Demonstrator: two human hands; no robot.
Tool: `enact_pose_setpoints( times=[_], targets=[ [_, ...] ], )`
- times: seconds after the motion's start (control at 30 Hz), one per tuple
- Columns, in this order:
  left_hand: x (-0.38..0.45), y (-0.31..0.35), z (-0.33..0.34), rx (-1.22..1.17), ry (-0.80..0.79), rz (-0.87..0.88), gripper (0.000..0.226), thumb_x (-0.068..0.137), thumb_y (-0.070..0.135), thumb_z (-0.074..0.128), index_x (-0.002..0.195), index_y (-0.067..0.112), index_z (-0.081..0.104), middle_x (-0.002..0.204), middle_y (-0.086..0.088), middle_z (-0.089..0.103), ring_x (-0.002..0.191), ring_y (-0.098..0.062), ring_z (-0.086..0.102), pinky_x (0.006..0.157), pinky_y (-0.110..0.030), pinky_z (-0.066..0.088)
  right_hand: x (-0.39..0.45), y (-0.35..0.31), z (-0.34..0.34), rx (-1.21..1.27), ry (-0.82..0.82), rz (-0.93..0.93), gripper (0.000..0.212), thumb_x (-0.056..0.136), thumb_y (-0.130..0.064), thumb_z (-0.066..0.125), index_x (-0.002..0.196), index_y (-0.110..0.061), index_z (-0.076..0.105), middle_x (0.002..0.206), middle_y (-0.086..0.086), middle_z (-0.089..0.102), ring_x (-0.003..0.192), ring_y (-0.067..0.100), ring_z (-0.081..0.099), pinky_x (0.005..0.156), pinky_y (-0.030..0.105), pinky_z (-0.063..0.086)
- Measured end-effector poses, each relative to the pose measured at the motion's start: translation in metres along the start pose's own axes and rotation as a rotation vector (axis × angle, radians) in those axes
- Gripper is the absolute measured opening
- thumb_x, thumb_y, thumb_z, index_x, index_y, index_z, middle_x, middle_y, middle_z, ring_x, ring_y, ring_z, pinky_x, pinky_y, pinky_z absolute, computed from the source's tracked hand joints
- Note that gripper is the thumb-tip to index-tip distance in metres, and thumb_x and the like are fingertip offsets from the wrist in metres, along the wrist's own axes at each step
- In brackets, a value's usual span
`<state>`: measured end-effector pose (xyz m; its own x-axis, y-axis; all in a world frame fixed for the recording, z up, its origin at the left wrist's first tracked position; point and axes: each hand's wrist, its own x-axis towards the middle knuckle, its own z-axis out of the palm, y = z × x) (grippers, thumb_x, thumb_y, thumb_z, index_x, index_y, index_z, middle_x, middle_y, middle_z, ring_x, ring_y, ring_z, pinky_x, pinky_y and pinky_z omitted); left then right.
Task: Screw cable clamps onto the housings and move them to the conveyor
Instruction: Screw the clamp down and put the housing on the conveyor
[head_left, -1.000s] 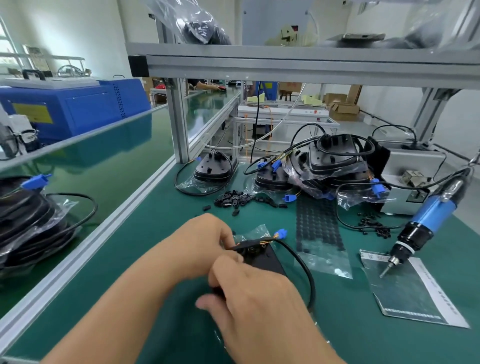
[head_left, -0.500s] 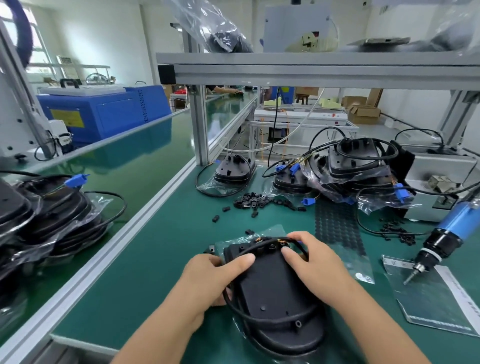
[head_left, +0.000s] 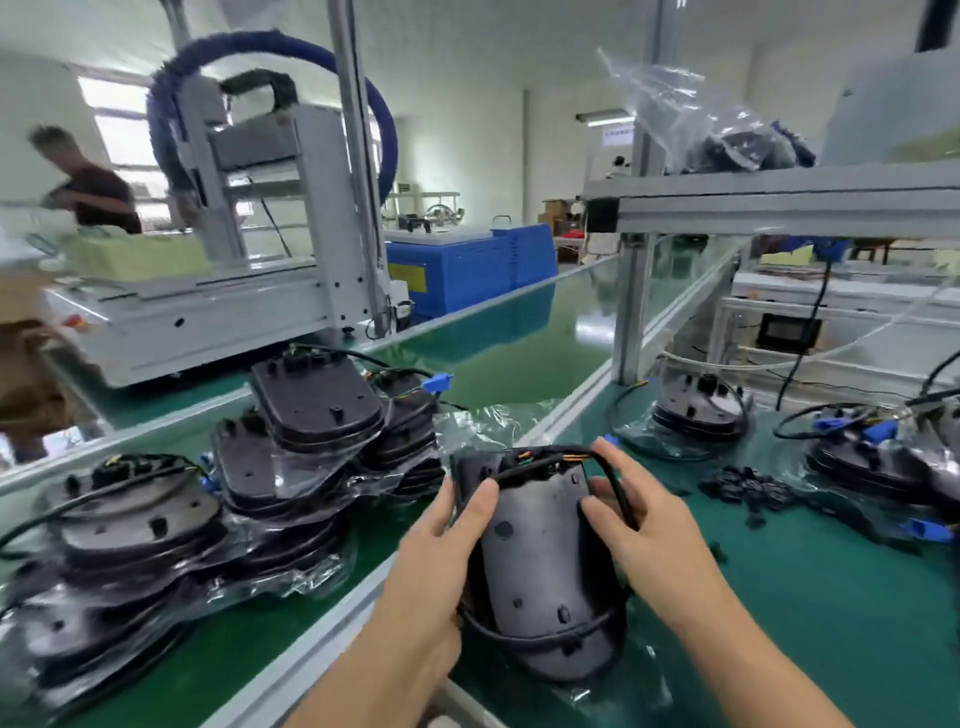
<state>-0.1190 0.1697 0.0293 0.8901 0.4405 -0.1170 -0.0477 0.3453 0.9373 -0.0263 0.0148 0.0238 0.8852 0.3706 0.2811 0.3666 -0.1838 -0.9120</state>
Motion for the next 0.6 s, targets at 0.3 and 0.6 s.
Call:
enact_pose_setpoints(
  times=[0.3, 0.6],
  targets=[
    [-0.014, 0.064, -0.071, 0.025, 0.253, 0.231, 0.046, 0.073, 0.038, 0.069, 0.117, 0.024, 0.069, 0.110, 0.003, 0.073, 0.099, -0.017, 0.071, 0.089, -0.041, 0.055, 0.030, -0.001, 0.077, 0.484, -0.128, -0.092, 0.046, 0.084, -0.049, 0.065, 0.126, -0.032, 0.058, 0.108, -0.007, 0.073, 0.104, 0.012, 0.067, 0.085, 0.028, 0.051],
    [0.007, 0.157, -0.172, 0.130, 0.650, 0.268, 0.028, 0.087, 0.038, 0.067, 0.093, 0.011, 0.070, 0.090, -0.011, 0.075, 0.068, -0.025, 0.071, 0.058, -0.034, 0.056, 0.057, 0.031, 0.100, 0.492, -0.012, -0.011, 0.020, 0.096, -0.009, 0.053, 0.098, -0.022, 0.069, 0.088, 0.002, 0.075, 0.078, 0.012, 0.070, 0.068, 0.018, 0.056]
  ],
)
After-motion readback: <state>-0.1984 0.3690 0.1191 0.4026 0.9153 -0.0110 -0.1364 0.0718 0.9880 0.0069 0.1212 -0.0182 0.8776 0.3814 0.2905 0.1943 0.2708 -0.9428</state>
